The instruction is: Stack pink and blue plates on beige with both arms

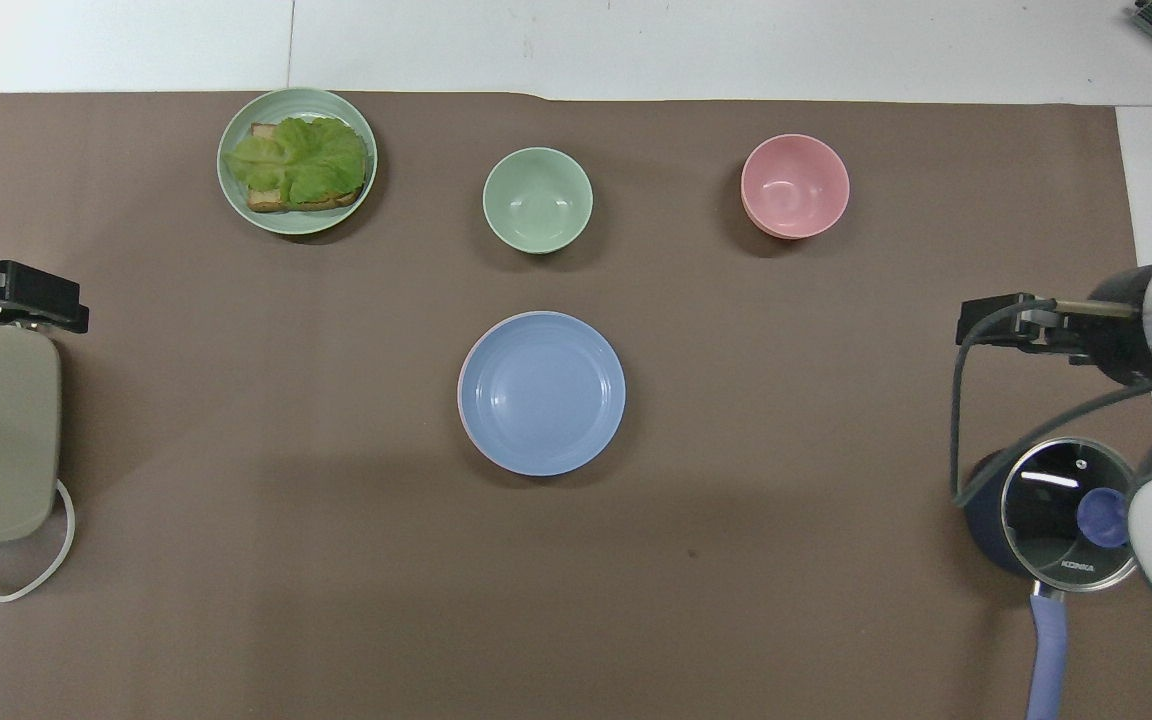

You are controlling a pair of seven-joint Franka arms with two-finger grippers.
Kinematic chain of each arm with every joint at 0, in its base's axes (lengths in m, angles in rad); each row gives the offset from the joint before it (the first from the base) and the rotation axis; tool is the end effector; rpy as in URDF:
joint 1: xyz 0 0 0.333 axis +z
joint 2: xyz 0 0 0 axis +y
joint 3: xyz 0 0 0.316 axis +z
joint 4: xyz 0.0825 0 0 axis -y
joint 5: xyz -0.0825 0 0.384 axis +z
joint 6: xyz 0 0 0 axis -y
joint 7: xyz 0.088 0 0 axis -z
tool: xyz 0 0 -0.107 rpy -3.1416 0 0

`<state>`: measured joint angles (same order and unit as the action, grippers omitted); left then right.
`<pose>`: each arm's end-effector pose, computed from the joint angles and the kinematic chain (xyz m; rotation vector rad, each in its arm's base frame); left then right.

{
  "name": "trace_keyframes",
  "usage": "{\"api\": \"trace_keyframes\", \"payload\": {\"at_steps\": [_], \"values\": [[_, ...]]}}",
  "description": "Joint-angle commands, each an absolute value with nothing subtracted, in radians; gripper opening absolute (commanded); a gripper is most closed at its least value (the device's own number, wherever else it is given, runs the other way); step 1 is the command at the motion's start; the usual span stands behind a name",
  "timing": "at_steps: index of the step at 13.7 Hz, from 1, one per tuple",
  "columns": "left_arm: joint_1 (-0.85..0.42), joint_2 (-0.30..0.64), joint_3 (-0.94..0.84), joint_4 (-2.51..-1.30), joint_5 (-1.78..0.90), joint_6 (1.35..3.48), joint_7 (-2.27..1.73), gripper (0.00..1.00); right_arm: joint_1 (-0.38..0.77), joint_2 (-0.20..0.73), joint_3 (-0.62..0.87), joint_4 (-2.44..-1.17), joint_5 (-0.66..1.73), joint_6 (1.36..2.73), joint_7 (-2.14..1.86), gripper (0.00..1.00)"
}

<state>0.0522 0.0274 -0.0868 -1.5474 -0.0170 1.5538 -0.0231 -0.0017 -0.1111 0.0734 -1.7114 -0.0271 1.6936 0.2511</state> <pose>0.5608 -0.0206 0.6188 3.1226 -0.0181 -0.0335 0.5296 0.0376 0.6289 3.1059 -0.2762 0.1520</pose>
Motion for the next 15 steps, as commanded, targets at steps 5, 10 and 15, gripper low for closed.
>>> {"api": "trace_keyframes", "payload": {"at_steps": [5,10,15], "values": [[0.058,0.021,-0.094,-1.546,0.003,1.539,-0.028,1.00,-0.011,0.003,0.089,-1.465,-0.080,1.462,0.175,1.00],[0.058,0.021,-0.094,-1.546,0.003,1.539,-0.028,1.00,-0.008,-0.032,0.087,-1.514,-0.055,1.462,0.089,1.00],[0.058,0.021,-0.094,-1.546,0.003,1.539,-0.028,1.00,-0.024,-0.038,0.084,-1.529,-0.012,1.471,0.092,1.00]]}}
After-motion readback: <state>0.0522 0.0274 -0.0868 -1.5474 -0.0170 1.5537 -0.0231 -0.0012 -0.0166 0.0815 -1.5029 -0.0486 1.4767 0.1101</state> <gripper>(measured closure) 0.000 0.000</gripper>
